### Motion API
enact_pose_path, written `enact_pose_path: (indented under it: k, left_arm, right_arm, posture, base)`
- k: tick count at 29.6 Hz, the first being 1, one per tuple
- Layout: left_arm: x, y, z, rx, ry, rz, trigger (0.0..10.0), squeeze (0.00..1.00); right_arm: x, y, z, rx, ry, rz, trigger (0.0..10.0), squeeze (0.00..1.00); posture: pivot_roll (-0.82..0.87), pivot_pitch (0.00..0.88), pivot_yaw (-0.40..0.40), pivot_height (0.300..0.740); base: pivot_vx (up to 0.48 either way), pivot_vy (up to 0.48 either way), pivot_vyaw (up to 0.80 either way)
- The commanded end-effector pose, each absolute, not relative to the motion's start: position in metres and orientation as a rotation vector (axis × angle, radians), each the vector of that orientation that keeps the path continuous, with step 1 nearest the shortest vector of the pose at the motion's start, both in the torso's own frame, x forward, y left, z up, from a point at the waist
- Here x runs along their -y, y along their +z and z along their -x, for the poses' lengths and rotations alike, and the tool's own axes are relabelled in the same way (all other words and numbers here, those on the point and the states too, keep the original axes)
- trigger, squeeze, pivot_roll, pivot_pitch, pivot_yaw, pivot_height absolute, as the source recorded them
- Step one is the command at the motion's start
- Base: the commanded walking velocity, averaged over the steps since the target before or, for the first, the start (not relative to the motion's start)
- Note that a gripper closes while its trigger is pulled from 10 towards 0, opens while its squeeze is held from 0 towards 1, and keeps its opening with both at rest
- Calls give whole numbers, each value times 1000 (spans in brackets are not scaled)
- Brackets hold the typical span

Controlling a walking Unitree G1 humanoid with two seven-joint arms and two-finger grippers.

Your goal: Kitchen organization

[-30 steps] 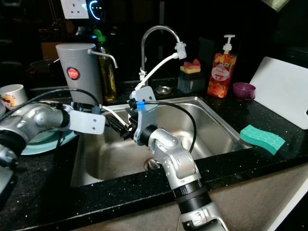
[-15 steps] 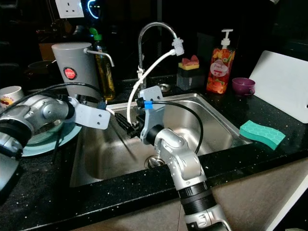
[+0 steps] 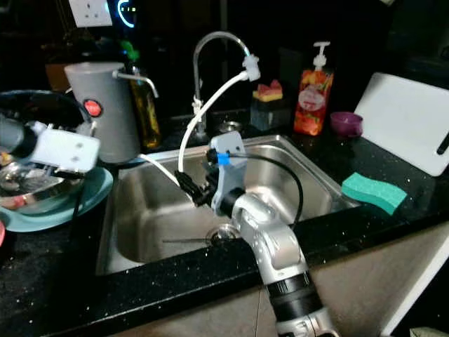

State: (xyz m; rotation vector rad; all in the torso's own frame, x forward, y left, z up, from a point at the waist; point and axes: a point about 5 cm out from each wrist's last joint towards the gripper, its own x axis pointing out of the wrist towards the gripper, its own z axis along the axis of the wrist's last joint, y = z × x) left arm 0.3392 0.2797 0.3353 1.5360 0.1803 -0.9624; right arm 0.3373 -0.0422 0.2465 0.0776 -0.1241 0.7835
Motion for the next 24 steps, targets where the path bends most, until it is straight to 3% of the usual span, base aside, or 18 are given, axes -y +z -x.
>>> enact_pose_path:
  k: [1, 9, 13, 24]
  left_arm:
    - [-282, 343, -323, -181, -1042, -1511, 10000, 0]
    - [-281, 314, -299, -255, -1222, -1493, 10000, 0]
    - [-287, 304, -306, -227, -1150, -1632, 10000, 0]
    - [-268, 300, -308, 64, -1088, -1765, 10000, 0]
  right_arm:
    - [38, 247, -332, 132, 831, -80, 10000, 0]
    - [25, 245, -333, 129, 890, -89, 10000, 0]
    - [13, 248, -328, 147, 951, -58, 10000, 0]
    - [14, 242, -321, 151, 963, -88, 10000, 0]
  posture:
    - [101, 49, -24, 740]
    - [154, 57, -51, 740]
    - [151, 66, -59, 740]
    - [159, 74, -54, 740]
  base:
    - [0, 0, 0]
    - [0, 0, 0]
    - [0, 0, 0]
    - [0, 0, 0]
